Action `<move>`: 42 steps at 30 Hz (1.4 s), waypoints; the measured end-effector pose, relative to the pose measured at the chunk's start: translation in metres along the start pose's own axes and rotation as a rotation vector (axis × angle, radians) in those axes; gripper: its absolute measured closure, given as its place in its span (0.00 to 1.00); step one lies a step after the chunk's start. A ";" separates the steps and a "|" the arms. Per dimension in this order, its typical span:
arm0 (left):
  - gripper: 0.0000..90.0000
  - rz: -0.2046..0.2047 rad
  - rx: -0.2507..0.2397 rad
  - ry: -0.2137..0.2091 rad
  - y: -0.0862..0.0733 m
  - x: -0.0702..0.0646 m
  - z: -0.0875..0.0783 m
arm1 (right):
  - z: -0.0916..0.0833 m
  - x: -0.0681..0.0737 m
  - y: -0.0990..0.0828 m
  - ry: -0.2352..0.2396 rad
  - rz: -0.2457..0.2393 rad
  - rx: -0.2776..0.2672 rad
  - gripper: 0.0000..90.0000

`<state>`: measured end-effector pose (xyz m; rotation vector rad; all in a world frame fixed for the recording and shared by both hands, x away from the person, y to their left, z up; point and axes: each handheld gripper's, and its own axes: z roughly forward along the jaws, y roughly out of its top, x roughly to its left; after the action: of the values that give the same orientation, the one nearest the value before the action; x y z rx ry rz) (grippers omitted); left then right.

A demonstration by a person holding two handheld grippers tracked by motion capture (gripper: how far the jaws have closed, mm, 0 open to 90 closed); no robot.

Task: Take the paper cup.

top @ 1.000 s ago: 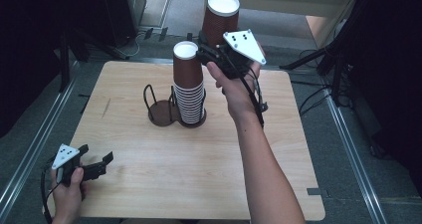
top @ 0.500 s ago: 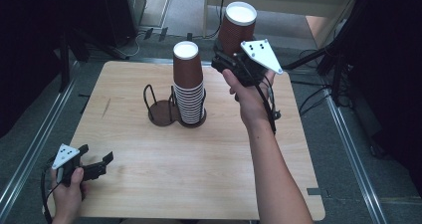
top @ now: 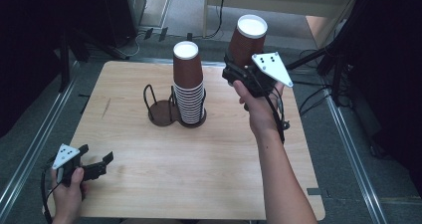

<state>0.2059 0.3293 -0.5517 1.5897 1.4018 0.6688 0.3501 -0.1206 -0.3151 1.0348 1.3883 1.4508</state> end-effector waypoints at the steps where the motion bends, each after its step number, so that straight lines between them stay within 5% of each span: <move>1: 0.04 0.000 0.000 0.000 0.000 0.000 0.000 | -0.002 -0.001 -0.003 -0.003 -0.003 0.005 0.14; 42: 0.04 0.002 0.002 0.003 0.000 0.000 0.000 | -0.036 -0.018 -0.050 -0.024 -0.018 0.036 0.14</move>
<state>0.2059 0.3290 -0.5516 1.5922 1.4038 0.6714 0.3222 -0.1472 -0.3665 1.0566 1.4084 1.4007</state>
